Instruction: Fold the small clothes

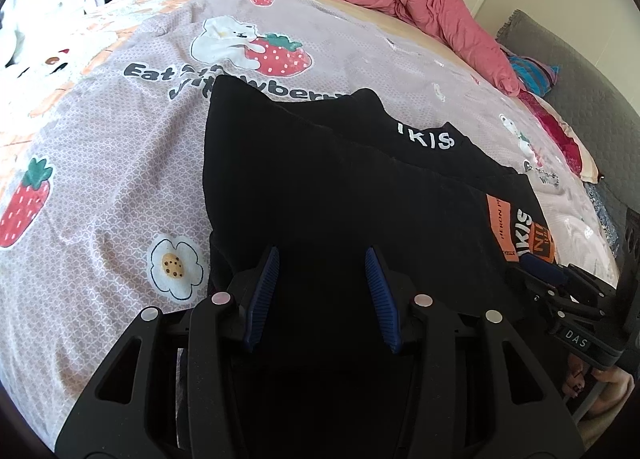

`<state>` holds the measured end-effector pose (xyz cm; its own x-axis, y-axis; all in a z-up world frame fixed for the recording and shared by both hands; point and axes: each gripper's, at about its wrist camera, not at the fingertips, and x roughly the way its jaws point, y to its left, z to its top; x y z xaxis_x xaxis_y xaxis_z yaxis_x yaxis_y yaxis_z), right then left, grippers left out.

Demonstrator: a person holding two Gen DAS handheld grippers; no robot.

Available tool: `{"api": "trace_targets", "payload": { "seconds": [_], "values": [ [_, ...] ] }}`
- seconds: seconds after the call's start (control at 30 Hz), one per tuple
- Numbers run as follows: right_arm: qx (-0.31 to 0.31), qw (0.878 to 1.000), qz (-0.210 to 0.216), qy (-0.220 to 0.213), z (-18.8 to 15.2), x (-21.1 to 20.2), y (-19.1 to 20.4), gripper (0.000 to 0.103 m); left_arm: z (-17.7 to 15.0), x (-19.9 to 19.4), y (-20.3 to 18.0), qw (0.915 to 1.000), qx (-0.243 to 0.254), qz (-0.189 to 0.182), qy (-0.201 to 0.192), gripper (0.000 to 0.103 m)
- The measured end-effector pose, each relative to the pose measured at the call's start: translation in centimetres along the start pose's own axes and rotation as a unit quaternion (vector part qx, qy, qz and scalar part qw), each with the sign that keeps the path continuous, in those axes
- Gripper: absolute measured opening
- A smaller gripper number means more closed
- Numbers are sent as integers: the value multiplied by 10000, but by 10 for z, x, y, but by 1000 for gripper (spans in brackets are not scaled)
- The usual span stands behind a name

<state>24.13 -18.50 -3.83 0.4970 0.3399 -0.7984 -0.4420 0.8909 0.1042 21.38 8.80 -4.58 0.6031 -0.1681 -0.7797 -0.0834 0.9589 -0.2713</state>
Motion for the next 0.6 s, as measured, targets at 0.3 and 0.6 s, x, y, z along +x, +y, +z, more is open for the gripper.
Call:
{"api": "trace_targets", "payload": {
  "seconds": [0.3,0.6],
  "values": [
    [71,9995,181,-254,1,-18,0,56,0,-4,1,10000,-78,-48,6,38],
    [160,9989,114,-429,1,-31,-7,72,-1,-8,-1,9999,-94,-70,-30,41]
  ]
}}
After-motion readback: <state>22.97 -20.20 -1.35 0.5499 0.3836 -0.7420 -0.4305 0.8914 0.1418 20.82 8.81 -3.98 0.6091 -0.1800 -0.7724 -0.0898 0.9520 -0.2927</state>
